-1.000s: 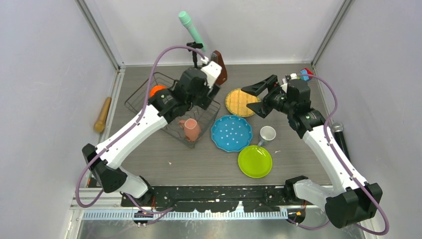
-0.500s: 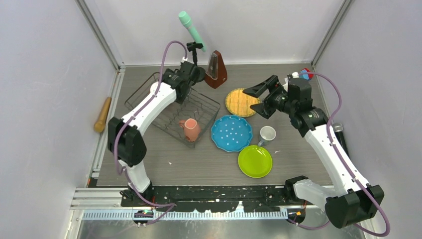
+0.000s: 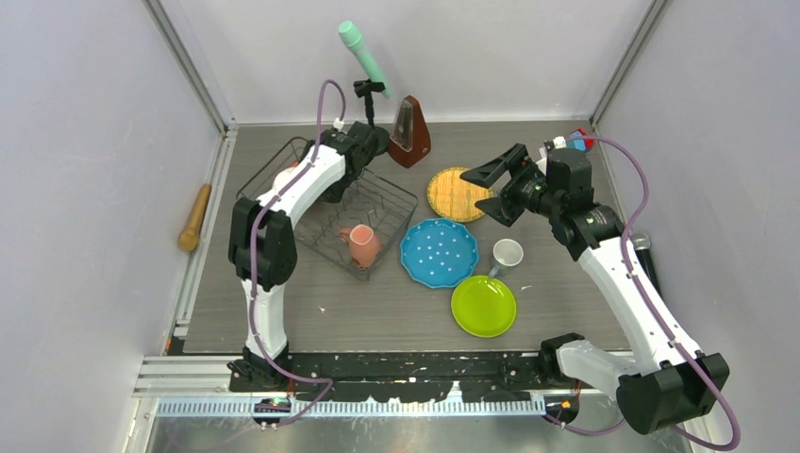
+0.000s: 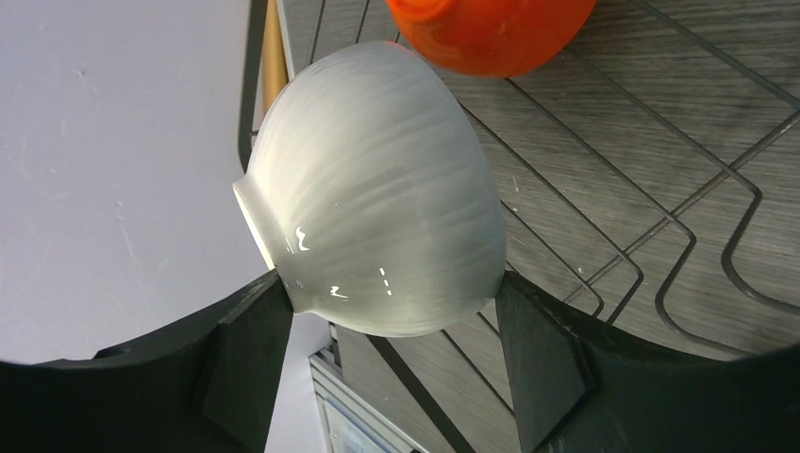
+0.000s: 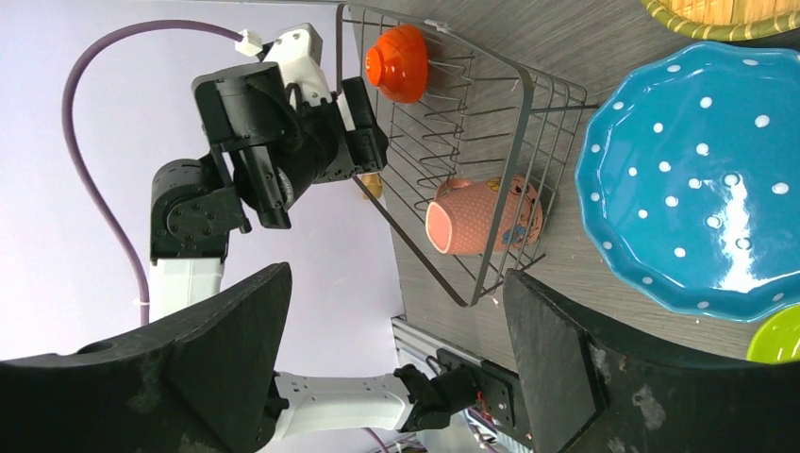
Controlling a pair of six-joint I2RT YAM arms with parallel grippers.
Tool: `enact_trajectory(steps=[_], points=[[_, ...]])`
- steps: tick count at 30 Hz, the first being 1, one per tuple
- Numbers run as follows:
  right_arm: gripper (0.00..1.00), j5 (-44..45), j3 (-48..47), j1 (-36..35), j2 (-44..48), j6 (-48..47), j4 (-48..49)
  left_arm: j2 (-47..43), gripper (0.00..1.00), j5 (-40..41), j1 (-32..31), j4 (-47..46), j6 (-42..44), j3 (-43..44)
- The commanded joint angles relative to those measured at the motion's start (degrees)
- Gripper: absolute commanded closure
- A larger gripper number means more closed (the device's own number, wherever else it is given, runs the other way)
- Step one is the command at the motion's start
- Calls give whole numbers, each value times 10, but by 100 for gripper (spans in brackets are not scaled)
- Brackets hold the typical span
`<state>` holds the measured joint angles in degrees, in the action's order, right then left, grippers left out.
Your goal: Load the mixed dishes into the dish rack
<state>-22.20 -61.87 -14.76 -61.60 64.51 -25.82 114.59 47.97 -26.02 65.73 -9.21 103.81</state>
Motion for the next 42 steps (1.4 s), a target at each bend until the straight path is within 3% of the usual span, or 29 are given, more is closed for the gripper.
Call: enact_trajectory(steps=[1, 6, 12, 20, 25, 32, 39, 42], points=[[11, -9, -3, 3, 17, -12, 7, 19, 100, 24, 13, 50, -78, 33], [11, -10, 1, 4, 18, -13, 7, 74, 100, 14, 23, 123, -141, 72], [11, -13, 1, 5, 18, -15, 6, 100, 100, 12, 23, 134, -181, 58], [11, -16, -1, 5, 18, -16, 6, 105, 78, -34, 27, 89, -180, 33], [11, -16, 1, 6, 21, -15, 6, 111, 32, -36, 32, 90, -180, 31], [11, -13, -2, 6, 20, -14, 5, 86, 2, -113, 42, 66, -161, 25], [11, -13, -7, 6, 18, -12, 5, 54, 1, -156, 61, 55, -153, 25], [11, -14, -7, 6, 18, -12, 6, 33, 9, -160, 72, 34, -153, 11]])
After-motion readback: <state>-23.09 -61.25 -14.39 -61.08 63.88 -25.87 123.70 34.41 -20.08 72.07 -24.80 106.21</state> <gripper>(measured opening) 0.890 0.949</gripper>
